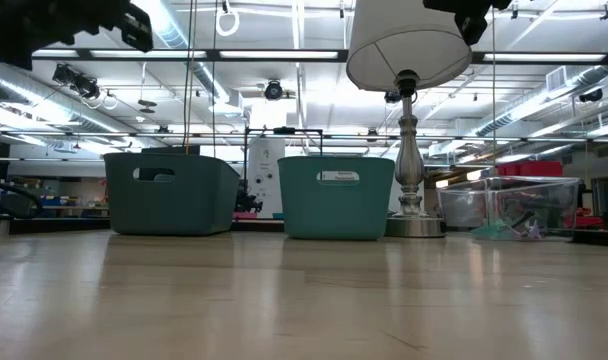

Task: Pick and place Stapler, Stapler remover, tape
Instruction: Return to Home Position

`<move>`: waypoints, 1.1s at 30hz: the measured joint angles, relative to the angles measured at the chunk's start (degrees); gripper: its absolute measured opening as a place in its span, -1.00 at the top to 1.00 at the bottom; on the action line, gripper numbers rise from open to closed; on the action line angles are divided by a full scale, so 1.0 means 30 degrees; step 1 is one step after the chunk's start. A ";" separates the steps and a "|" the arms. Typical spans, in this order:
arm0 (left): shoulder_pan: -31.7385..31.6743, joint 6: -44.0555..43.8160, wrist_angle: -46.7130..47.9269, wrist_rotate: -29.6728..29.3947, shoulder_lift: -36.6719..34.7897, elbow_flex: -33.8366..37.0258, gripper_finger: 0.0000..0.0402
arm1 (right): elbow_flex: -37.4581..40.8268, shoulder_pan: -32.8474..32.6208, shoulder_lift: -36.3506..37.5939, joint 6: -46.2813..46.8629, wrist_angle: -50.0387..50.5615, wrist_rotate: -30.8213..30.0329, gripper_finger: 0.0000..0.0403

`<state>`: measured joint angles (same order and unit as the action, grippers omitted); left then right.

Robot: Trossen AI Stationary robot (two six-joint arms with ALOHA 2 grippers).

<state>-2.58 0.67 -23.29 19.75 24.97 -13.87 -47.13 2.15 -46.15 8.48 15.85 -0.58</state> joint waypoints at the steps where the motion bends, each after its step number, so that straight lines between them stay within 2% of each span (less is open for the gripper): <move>1: 0.0093 -0.0009 -0.0313 -0.0014 -0.0275 0.0432 1.00 | 0.0000 0.0000 0.0000 -0.0003 0.0002 0.0000 0.90; 9: 0.0992 0.0608 -0.1073 -0.1301 -0.1969 0.2467 1.00 | 0.0000 -0.0007 -0.0004 -0.0002 0.0002 0.0000 0.90; 18: 0.1478 0.1101 -0.1687 -0.2471 -0.2390 0.3585 1.00 | 0.0000 0.0000 -0.0007 0.0004 0.0002 0.0000 0.90; 33: 0.1703 0.0954 -0.2092 -0.2523 -0.2901 0.4453 1.00 | 0.0000 -0.0007 -0.0006 -0.0003 0.0004 0.0000 0.90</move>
<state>2.52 3.53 -29.57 12.19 16.27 -0.51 -47.13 2.13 -46.17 8.47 15.86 -0.58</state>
